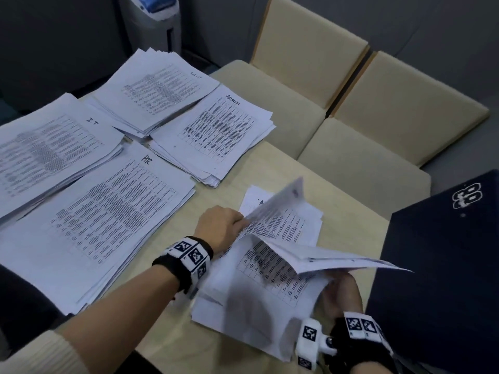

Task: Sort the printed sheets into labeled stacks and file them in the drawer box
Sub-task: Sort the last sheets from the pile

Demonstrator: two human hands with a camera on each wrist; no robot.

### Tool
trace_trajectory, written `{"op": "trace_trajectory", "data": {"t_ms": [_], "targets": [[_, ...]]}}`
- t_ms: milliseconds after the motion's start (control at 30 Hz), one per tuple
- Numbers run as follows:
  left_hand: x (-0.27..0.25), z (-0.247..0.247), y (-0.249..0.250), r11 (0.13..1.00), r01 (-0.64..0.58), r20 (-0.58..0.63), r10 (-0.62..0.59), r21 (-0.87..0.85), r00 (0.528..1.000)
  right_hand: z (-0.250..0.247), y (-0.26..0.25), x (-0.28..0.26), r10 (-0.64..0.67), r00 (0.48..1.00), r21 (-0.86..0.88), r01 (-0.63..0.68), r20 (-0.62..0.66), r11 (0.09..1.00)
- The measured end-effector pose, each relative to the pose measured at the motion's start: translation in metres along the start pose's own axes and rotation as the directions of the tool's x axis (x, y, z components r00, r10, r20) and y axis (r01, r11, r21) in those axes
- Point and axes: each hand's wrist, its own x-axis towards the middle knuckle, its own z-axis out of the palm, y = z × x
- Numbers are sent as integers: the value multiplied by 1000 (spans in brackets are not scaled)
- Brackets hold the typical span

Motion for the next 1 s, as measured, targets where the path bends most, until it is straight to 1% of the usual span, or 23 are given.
{"op": "trace_trajectory", "data": {"t_ms": [33,67,100,133,167,200,233,267,333,367,433,533,600,633,733,833,867,933,1000], "targets": [[-1,-1,2,990,-10,5,11,-142,1000,0,1,1,-5,1000,38,4,27,999],[-2,-2,5,950,-4,22,11,-312,1000,3,-1,0,-24,998,75,20,49,997],[-4,-5,11,864,24,41,-3,-504,999,6,-3,-2,-42,995,81,35,89,996],[-7,-9,16,728,61,57,-30,-683,998,10,-5,-5,-77,994,76,72,79,995],[-10,-12,21,581,82,58,-61,-810,996,8,-6,-1,-147,988,49,144,56,988],[-12,-14,23,474,90,52,-93,-876,994,8,-7,0,-207,978,4,207,12,978],[-13,-15,25,433,93,41,-128,-897,991,8,-8,4,-250,968,-21,250,-7,968],[-12,-15,25,445,101,31,-162,-890,986,10,-9,3,-263,963,-22,263,-49,965],[-11,-16,21,542,128,33,-182,-831,983,11,-10,1,-319,944,-50,316,-78,947],[-11,-15,18,570,146,48,-184,-808,982,9,-10,3,-324,941,-57,320,-97,946],[-11,-12,11,576,172,63,-204,-799,977,7,-10,3,-325,936,-45,322,-133,946],[-10,-4,2,586,181,31,-256,-790,966,4,-10,0,-295,945,-7,297,-143,955],[-7,0,-3,566,214,58,-280,-797,958,4,-10,-1,-275,952,18,280,-133,960],[-7,1,-4,545,227,84,-274,-807,958,3,-8,-2,-266,956,0,268,-123,963],[-10,-4,1,521,188,120,-162,-833,979,6,-8,-11,-242,970,-41,241,-32,970],[-13,-8,6,455,247,244,-67,-855,967,8,-5,-13,-295,956,-150,291,-3,945],[-14,-9,7,451,270,280,-44,-851,959,8,-5,-11,-310,951,-155,308,12,939],[-15,-10,10,461,337,346,-67,-821,936,12,-2,-12,-322,947,-124,320,2,939],[-15,-9,11,450,395,374,-139,-801,917,11,0,-12,-324,945,-176,311,-48,934]]}}
